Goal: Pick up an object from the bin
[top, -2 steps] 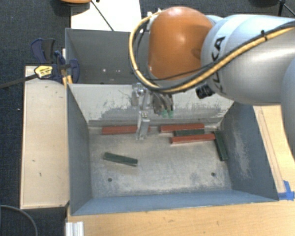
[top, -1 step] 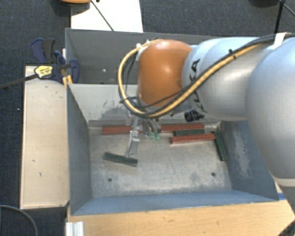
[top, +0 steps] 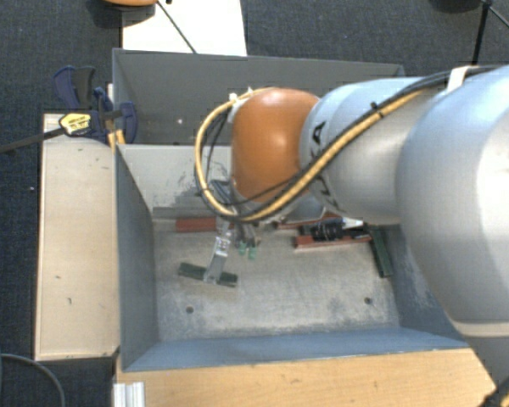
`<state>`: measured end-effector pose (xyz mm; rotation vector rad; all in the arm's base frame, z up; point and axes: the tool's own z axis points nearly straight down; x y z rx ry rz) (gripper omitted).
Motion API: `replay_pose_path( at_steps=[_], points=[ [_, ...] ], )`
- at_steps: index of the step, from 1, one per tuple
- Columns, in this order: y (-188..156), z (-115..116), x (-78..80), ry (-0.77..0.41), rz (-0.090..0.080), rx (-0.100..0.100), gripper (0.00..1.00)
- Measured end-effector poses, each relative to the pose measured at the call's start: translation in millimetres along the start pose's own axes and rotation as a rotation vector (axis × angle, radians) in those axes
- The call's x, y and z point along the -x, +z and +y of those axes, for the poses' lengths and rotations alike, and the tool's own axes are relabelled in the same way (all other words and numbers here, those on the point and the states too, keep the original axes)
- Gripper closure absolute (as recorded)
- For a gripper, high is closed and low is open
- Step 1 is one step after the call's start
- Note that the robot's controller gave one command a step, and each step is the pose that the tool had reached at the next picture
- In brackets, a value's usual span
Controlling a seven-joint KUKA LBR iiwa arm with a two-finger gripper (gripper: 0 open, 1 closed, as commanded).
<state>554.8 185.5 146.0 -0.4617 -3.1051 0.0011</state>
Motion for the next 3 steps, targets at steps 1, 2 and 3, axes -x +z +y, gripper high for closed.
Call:
replay_pose_path(
  at_steps=[1,2,3],
  points=[
    [-5.0,1.0,-11.4,-0.024,-0.002,0.001,0.0],
    [71.3,4.3,-27.6,0.078,-0.005,0.005,0.0],
    [75.9,4.2,-45.4,0.162,0.0,0.0,1.0]
  ],
)
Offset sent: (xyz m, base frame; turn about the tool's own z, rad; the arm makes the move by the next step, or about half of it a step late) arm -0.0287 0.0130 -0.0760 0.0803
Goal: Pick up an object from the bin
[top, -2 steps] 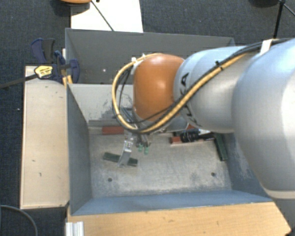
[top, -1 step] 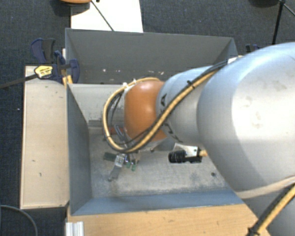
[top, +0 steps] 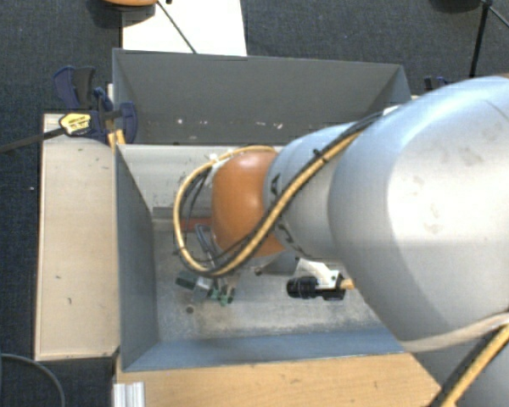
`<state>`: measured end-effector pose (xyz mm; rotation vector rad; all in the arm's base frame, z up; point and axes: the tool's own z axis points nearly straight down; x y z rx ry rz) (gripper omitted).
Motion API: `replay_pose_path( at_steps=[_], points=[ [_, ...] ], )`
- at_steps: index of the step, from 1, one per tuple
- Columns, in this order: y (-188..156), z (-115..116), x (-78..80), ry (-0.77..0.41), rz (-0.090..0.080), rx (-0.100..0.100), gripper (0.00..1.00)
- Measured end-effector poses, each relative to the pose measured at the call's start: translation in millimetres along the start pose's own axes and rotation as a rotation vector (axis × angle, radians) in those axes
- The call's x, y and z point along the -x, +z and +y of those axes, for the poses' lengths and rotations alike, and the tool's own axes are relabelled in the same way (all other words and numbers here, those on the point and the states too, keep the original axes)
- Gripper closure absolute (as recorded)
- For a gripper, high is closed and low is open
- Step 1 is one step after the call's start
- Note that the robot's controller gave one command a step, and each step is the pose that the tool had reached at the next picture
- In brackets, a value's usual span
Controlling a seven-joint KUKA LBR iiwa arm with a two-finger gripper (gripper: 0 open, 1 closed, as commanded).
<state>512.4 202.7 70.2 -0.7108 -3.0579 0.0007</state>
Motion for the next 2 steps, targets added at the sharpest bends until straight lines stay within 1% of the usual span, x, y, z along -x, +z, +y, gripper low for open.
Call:
replay_pose_path(
  at_steps=[2],
  points=[
    [-1.8,-0.5,-0.2,0.001,0.0,0.0,1.0]
  ],
)
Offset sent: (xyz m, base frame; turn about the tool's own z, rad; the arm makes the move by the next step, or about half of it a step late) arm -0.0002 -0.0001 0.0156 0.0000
